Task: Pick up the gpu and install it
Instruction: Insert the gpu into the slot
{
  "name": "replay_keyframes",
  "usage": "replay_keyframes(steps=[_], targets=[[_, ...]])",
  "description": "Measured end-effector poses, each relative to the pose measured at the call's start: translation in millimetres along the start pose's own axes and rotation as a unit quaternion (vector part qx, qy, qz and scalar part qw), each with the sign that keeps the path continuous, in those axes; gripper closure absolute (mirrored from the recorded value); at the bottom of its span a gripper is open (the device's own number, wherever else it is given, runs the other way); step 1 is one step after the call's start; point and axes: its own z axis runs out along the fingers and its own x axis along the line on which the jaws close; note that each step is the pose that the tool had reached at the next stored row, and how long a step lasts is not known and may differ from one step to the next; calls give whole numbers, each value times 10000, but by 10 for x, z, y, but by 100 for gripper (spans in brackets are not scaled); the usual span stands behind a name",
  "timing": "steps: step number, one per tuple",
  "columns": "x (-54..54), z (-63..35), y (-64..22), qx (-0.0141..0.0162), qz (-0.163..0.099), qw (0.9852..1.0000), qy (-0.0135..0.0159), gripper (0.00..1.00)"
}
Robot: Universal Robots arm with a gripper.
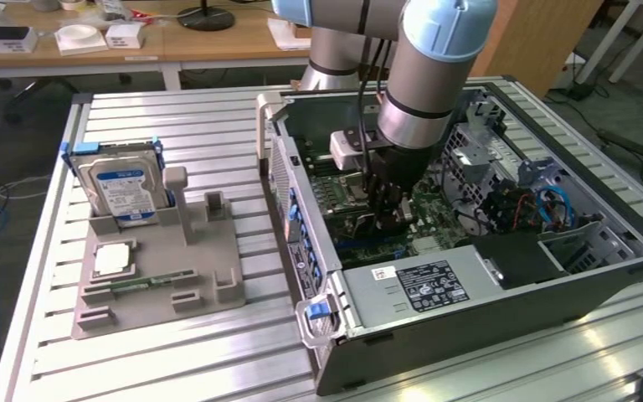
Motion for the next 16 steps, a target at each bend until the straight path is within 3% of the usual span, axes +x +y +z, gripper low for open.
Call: replay_keyframes(steps=[6,16], targets=[[0,-2,95,13,-1,10000,9,74],[0,-2,94,13,1,10000,17,74]])
